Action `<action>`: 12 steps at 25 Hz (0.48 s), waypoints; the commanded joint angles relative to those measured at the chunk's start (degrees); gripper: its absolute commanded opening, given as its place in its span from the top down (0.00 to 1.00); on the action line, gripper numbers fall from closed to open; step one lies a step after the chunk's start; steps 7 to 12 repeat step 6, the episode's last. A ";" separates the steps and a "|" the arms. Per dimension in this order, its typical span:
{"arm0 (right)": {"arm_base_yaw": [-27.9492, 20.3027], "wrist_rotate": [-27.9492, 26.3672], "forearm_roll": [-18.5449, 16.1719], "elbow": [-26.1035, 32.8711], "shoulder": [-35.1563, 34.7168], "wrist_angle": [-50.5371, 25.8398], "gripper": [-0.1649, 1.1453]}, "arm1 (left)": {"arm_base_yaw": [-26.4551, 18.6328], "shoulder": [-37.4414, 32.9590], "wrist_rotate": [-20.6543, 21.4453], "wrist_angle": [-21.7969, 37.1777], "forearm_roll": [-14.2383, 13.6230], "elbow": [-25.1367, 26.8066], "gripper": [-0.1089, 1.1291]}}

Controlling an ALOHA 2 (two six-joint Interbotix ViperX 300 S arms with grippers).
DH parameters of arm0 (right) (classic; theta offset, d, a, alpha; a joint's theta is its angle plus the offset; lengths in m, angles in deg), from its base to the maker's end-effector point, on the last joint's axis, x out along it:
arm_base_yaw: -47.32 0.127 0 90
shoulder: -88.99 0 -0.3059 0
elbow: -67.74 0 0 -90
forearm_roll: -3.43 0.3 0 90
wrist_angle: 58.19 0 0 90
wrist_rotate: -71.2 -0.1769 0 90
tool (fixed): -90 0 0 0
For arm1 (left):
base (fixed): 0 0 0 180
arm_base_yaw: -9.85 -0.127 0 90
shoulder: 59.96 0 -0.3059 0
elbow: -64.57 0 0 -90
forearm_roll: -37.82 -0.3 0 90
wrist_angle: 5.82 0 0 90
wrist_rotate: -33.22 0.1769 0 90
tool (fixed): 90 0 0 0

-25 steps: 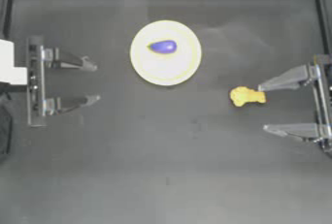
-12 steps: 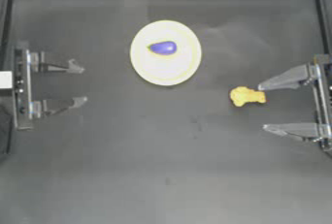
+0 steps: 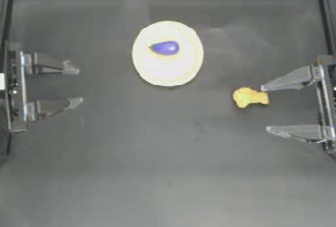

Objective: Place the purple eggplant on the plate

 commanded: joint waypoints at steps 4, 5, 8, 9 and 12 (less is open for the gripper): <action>-0.09 0.09 0.09 0.53 -0.26 0.35 0.12 | 0.09 -1.23 0.00 -0.70 0.09 0.79 0.17; -0.18 0.09 0.18 0.53 -0.26 0.26 0.12 | 0.09 -1.58 0.00 -0.88 0.18 0.97 0.17; -0.18 0.09 0.09 0.53 -0.26 0.35 0.12 | 0.09 -2.02 0.00 -1.05 0.09 1.23 0.17; -0.18 0.09 0.09 0.53 -0.26 0.35 0.12 | 0.09 -2.02 0.00 -1.05 0.09 1.23 0.17; -0.18 0.09 0.09 0.53 -0.26 0.35 0.12 | 0.09 -2.02 0.00 -1.05 0.09 1.23 0.17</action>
